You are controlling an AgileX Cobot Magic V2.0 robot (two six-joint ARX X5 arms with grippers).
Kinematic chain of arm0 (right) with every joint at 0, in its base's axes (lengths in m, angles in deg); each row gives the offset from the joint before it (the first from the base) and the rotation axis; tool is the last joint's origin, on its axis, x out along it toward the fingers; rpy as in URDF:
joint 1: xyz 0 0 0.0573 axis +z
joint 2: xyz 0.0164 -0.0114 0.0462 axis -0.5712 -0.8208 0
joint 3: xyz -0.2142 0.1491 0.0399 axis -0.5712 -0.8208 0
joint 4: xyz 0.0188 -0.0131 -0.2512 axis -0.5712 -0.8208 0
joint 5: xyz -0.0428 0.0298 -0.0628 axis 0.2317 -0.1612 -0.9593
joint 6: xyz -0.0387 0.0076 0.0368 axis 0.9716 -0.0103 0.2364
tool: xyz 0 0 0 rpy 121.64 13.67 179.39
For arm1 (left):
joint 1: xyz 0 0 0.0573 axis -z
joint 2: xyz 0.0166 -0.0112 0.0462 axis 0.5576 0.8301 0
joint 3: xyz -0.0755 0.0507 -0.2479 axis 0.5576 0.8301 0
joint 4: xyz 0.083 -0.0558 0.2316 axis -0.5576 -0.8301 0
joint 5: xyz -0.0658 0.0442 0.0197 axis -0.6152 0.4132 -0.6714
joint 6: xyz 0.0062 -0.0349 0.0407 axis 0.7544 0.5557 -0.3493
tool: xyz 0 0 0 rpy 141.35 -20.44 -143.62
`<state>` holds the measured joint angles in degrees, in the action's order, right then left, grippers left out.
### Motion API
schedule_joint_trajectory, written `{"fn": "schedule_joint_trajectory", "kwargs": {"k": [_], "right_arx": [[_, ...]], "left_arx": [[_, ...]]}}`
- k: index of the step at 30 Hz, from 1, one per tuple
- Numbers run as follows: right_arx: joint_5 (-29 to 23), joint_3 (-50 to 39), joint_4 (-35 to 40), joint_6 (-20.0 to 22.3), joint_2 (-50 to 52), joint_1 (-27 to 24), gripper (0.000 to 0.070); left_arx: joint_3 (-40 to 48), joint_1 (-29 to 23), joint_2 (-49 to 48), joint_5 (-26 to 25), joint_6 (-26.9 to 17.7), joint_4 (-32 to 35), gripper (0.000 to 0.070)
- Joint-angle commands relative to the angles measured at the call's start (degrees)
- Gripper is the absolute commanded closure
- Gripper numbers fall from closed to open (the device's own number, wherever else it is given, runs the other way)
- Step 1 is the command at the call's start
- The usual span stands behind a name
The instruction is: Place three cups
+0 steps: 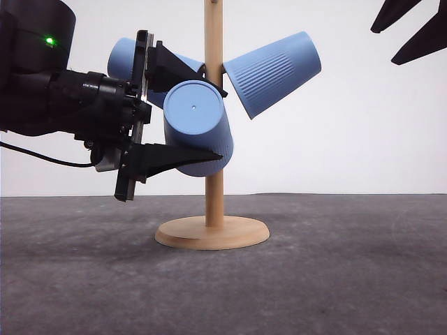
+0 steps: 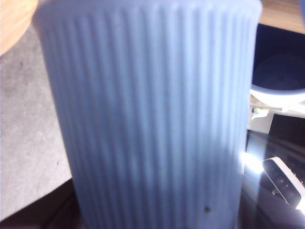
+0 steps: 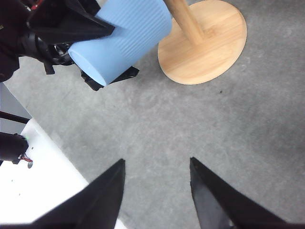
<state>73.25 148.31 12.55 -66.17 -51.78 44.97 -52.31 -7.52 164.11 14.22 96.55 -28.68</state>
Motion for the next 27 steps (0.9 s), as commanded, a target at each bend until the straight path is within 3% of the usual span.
{"fn": "schedule_joint_trajectory", "kwargs": {"k": [1, 4, 9, 14, 18, 27], "right_arx": [[-0.07, 0.68, 0.20, 0.53, -0.48, 0.24, 0.0427], [-0.04, 0.68, 0.18, 0.37, -0.48, 0.26, 0.0427], [-0.04, 0.68, 0.16, 0.22, -0.48, 0.26, 0.0427], [-0.04, 0.68, 0.11, 0.16, -0.48, 0.26, 0.0427], [-0.01, 0.68, 0.09, 0.10, -0.48, 0.26, 0.0427], [0.02, 0.68, 0.09, -0.49, -0.48, 0.24, 0.0427]], "left_arx": [[-1.39, -0.11, 0.48, -0.35, -0.29, 0.41, 0.0340], [-2.34, -0.12, 0.58, -0.37, -0.32, 0.35, 0.0323], [-2.51, -0.15, 0.58, -0.37, -0.32, 0.24, 0.0156], [-2.51, -0.11, 0.58, -0.41, -0.31, 0.26, 0.0128], [-2.51, -0.11, 0.58, -1.81, -0.25, 0.38, 0.0030], [-2.51, -0.09, 0.31, -9.46, 1.82, 1.31, 0.0020]]}}
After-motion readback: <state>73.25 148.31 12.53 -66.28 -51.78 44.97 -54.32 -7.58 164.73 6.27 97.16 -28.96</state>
